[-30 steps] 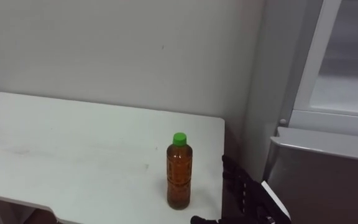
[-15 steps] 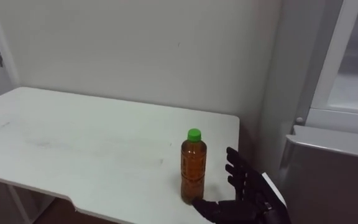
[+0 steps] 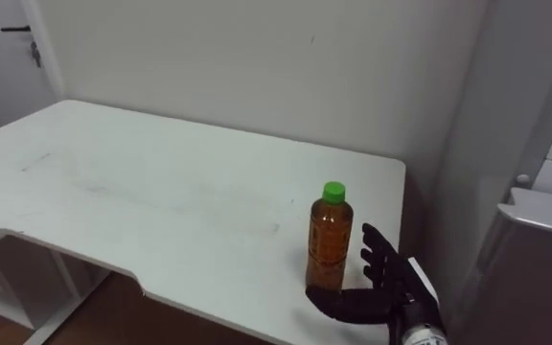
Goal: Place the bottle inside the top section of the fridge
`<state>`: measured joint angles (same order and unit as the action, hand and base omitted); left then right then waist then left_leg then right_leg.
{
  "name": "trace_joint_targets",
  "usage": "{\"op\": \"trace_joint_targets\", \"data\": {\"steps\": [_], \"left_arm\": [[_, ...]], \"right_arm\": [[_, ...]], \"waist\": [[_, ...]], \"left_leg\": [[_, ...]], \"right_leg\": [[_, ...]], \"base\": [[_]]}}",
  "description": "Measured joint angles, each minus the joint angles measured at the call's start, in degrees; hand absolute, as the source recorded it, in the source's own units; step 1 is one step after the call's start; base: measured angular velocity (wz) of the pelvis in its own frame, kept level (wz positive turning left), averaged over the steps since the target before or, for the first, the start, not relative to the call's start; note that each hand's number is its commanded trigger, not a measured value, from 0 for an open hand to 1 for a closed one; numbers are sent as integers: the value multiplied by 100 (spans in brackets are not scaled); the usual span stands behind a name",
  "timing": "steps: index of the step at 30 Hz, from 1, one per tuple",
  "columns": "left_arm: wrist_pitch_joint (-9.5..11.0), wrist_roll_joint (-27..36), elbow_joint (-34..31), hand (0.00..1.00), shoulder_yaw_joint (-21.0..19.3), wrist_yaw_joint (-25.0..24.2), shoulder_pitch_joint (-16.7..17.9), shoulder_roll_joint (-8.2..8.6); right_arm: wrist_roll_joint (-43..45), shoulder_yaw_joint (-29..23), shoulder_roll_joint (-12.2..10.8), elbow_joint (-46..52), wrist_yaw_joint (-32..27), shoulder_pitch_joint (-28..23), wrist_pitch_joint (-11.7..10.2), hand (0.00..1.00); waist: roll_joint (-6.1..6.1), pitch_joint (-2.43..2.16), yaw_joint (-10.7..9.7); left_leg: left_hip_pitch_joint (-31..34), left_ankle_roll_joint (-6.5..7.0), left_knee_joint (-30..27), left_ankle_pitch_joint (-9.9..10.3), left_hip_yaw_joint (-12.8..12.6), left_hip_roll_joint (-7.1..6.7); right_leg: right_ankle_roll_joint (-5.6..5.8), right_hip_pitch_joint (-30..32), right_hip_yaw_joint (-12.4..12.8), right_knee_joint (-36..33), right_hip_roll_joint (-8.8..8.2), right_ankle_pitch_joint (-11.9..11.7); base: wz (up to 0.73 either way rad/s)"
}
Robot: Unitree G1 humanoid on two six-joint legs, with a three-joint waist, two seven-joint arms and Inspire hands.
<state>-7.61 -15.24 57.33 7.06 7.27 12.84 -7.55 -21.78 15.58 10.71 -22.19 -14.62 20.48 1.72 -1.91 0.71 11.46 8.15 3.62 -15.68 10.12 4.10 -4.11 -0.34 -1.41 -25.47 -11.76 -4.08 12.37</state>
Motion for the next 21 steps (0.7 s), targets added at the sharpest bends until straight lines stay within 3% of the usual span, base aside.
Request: {"op": "trace_joint_targets", "data": {"steps": [9, 21], "left_arm": [[7, 5, 223, 0, -4, -5, -122, 4], [66, 5, 225, 0, 3, 9, -243, 13]], "right_arm": [[222, -28, -127, -638, -559, 344, -118, 0], [235, -66, -129, -848, -990, 589, -501, 0]], "waist": [[48, 36, 11], [44, 56, 23]], "left_leg": [[135, 13, -6, -19, 113, -42], [536, 44, -47, -142, 122, -76]], "right_leg": [[7, 97, -135, -5, -30, -3], [4, 574, -153, -215, -91, -10]], "base": [[6], [1]]}}
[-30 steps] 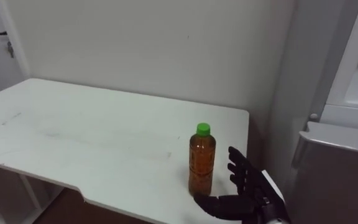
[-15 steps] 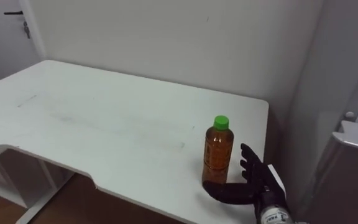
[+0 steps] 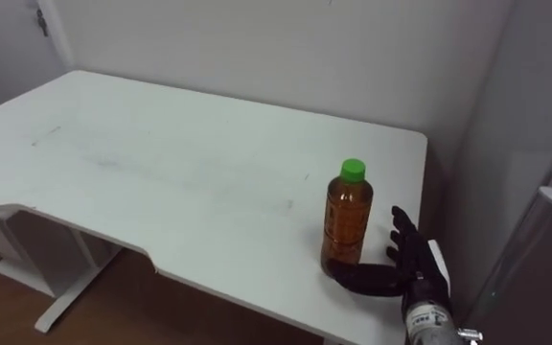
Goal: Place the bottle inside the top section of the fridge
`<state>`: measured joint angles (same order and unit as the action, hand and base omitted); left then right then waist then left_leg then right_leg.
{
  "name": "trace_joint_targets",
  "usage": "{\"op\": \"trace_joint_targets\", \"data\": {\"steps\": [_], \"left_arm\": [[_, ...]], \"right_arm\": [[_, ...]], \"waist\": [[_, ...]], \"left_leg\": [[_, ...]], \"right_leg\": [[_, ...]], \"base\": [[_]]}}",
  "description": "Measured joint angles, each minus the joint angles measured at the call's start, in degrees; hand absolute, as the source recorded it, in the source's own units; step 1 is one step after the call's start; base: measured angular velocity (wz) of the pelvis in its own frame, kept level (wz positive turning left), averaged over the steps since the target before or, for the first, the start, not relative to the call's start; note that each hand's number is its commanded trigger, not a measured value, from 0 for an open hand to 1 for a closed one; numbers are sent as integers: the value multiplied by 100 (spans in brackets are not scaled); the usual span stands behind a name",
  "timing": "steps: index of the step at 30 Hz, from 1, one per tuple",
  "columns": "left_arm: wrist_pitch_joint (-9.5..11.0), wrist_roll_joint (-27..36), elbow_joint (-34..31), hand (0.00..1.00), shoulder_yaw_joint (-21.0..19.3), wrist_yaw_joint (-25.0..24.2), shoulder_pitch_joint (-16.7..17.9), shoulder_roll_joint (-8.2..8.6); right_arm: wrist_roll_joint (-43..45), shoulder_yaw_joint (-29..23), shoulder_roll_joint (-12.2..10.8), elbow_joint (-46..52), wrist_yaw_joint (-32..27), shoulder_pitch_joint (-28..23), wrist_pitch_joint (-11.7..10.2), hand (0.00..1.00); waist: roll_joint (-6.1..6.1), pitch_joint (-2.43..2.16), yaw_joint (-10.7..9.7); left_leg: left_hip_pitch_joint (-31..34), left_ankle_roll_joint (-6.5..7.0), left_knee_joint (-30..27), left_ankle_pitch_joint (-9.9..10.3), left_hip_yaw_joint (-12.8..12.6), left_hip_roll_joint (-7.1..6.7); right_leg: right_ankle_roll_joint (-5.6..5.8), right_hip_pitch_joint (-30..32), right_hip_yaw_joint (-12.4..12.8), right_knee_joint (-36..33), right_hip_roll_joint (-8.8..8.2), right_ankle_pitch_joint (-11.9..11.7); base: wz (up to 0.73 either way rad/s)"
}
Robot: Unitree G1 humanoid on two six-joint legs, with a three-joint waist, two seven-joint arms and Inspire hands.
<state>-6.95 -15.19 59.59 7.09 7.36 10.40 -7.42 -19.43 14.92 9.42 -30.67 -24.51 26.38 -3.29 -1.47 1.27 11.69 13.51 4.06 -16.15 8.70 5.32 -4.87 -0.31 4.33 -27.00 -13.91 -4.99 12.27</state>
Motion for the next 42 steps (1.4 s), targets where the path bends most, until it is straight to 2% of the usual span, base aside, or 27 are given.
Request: {"op": "trace_joint_targets", "data": {"steps": [4, 13, 18, 23, 28, 32, 36, 42], "left_arm": [[-5, 103, 7, 0, 0, 0, -63, -2], [-26, 433, 114, 0, 106, -13, -136, -1], [-24, 607, 229, 0, 111, -13, -135, -3], [-16, 843, 244, 0, 201, -14, -131, -30], [-12, 825, 235, 0, 225, -38, -132, -32], [-1, 828, 209, 0, 252, -27, -144, -36], [0, 826, 200, 0, 343, -23, -153, -43], [68, 839, 188, 0, 467, -8, -154, -80]], "right_arm": [[-1, -14, 1, -122, -44, 94, -47, 0], [-31, -98, 30, -321, -92, 181, -80, 0], [-36, -185, 49, -337, -95, 194, -103, 0], [-28, -144, 45, -517, -89, 316, -104, 0], [125, -67, 45, -731, -90, 453, -103, 0], [147, -45, 100, -845, -168, 523, -98, 0], [139, -28, 98, -1088, -242, 722, -88, 0], [138, -30, 136, -1130, -287, 751, -101, 0]], "waist": [[-4, 4, 22], [30, 27, 218], [18, 20, 288], [-24, 17, 294], [-90, 28, 320], [-167, 47, 454], [-184, 44, 513], [-188, 43, 576]], "left_leg": [[103, -10, -72, -8, 50, 0], [185, -33, -146, -34, 127, -1], [237, -40, -148, -69, 127, -3], [228, -57, -137, -92, 132, 0], [231, -61, -131, -94, 130, 5], [230, -62, -116, -95, 117, 9], [234, -62, -108, -95, 119, 5], [240, -61, -95, -96, 137, 3]], "right_leg": [[-11, 71, -2, -27, -3, -11], [-27, 99, 2, -87, 4, -8], [-53, 181, 8, -117, -2, 1], [-70, 171, -1, -99, 5, 11], [-79, 177, -5, -66, 6, 18], [-80, 183, -3, -56, 6, 19], [-80, 178, -8, -24, 11, 12], [-78, 168, -15, -24, 23, -5]], "base": [[5], [4], [0], [0], [0], [0], [0], [0]]}}
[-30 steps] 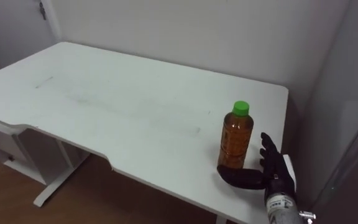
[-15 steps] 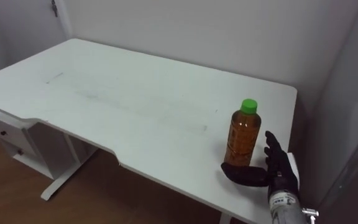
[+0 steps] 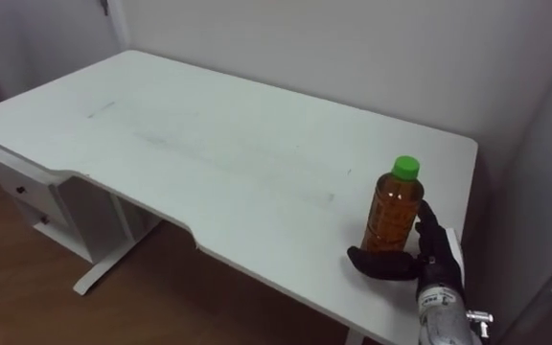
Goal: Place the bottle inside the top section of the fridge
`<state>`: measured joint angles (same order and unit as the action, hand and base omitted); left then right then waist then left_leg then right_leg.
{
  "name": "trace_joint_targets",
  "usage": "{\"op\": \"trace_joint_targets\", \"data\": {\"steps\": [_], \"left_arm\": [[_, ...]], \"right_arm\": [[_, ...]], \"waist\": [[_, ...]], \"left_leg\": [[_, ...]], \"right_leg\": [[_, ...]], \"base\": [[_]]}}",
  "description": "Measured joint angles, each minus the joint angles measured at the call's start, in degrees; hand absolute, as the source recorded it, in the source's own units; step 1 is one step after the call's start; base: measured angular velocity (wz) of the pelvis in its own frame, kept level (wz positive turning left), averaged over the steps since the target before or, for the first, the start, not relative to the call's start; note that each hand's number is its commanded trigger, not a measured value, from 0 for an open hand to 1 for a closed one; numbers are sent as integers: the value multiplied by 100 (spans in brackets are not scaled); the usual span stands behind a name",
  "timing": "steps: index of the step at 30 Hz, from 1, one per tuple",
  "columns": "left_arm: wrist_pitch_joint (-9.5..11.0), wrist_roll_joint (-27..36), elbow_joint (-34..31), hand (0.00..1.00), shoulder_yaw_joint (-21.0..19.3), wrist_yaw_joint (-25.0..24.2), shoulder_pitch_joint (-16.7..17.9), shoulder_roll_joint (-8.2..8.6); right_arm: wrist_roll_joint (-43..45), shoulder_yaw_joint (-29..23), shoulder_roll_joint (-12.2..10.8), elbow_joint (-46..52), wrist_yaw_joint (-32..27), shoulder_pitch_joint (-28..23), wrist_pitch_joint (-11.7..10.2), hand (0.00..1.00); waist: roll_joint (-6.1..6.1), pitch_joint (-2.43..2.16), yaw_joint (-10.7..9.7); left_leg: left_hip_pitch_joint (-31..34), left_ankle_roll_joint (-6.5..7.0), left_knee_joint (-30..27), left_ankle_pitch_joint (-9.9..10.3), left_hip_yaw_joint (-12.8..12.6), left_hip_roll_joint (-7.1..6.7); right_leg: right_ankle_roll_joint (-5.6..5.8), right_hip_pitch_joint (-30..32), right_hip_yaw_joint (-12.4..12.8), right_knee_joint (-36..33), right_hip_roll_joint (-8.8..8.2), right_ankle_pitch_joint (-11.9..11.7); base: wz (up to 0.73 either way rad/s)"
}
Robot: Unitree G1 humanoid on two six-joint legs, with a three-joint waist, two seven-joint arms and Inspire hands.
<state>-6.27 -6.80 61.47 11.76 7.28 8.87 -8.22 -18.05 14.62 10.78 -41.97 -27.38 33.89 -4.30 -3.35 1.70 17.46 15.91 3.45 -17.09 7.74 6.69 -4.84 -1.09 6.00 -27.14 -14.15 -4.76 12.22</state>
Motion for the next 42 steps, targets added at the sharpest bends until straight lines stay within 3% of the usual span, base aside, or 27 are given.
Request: {"op": "trace_joint_targets", "data": {"steps": [10, 28, 42], "left_arm": [[47, -4, -27, 0, 30, -5, 0, -15], [162, -8, -83, 0, 44, 9, -1, -32], [195, -13, -4, 0, 37, 87, -33, -15]], "right_arm": [[-70, 0, 2, 0, -142, 37, -15, 0], [-247, -5, 2, 0, -202, 44, -232, 0], [-426, -86, -148, 53, -1, 271, -240, 0]], "waist": [[-9, 3, 19], [-35, 37, 34], [-17, 47, 45]], "left_leg": [[39, -1, 4, -1, 19, -3], [59, -5, 36, -3, 30, -7], [200, -9, -44, -5, 75, -8]], "right_leg": [[1, 6, -57, 42, 1, -2], [2, 36, -42, 50, 2, 0], [-6, 199, 21, -69, 3, -6]], "base": [[1], [0], [1]]}}
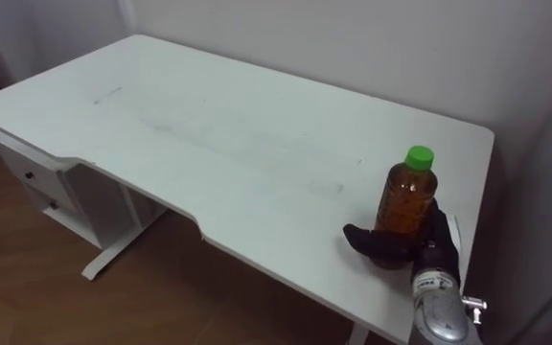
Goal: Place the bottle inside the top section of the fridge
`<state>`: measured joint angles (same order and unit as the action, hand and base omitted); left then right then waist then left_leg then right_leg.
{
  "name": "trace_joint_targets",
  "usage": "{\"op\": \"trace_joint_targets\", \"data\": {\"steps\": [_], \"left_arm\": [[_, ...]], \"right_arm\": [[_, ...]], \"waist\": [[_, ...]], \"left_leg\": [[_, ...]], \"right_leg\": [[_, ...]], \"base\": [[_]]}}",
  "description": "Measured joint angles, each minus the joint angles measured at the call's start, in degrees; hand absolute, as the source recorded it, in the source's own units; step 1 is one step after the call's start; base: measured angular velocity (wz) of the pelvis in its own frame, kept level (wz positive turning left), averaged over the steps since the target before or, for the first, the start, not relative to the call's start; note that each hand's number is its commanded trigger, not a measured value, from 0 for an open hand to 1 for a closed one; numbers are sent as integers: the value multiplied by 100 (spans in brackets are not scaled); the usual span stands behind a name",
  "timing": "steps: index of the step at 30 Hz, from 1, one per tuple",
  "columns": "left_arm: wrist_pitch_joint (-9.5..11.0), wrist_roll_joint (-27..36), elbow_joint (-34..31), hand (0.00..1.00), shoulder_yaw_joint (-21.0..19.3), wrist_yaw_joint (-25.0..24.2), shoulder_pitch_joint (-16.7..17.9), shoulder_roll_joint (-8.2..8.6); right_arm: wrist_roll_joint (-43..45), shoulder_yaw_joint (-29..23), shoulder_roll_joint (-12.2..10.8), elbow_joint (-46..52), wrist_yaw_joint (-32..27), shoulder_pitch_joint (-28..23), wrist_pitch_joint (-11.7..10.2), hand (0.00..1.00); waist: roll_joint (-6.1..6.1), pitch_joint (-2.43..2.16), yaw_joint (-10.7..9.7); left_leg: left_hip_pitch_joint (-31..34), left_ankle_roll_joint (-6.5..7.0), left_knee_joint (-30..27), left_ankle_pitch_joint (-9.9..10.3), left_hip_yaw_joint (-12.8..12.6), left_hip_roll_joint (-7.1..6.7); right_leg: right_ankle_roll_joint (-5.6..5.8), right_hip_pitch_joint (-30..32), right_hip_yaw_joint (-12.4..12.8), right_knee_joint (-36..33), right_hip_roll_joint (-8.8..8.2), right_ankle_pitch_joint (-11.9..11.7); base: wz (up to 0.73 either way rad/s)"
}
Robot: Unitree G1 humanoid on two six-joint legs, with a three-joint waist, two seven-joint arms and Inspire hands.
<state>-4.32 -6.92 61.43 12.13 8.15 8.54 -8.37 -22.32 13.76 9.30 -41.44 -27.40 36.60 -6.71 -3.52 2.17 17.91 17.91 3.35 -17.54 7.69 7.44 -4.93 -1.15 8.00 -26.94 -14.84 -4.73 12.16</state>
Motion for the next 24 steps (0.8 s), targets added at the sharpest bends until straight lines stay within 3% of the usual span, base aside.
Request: {"op": "trace_joint_targets", "data": {"steps": [14, 15, 16, 24], "left_arm": [[74, 57, 48, 0, -1, 0, 1, 2], [74, 58, 48, 0, -1, 1, 1, 2], [74, 58, 47, 0, -1, 5, 1, 2], [79, 58, 44, 0, -9, 17, -19, 3]], "right_arm": [[-49, 4, -27, 0, 76, 61, 0, 0], [-49, 4, -27, 0, 74, 62, 0, 78], [-53, 4, -27, 0, 66, 62, 0, 100], [-94, 14, -20, -35, 78, 61, 0, 100]], "waist": [[7, 4, 152], [7, 4, 155], [7, 4, 157], [1, 5, 162]], "left_leg": [[36, 15, 8, -52, 98, -51], [36, 16, 8, -53, 98, -52], [36, 17, 9, -56, 98, -52], [39, 17, 3, -60, 96, -52]], "right_leg": [[3, -4, 10, -3, -17, -2], [4, -4, 10, -3, -18, -2], [5, -4, 11, -3, -18, -3], [5, 13, 29, -42, -25, -3]], "base": [[4], [0], [0], [0]]}}
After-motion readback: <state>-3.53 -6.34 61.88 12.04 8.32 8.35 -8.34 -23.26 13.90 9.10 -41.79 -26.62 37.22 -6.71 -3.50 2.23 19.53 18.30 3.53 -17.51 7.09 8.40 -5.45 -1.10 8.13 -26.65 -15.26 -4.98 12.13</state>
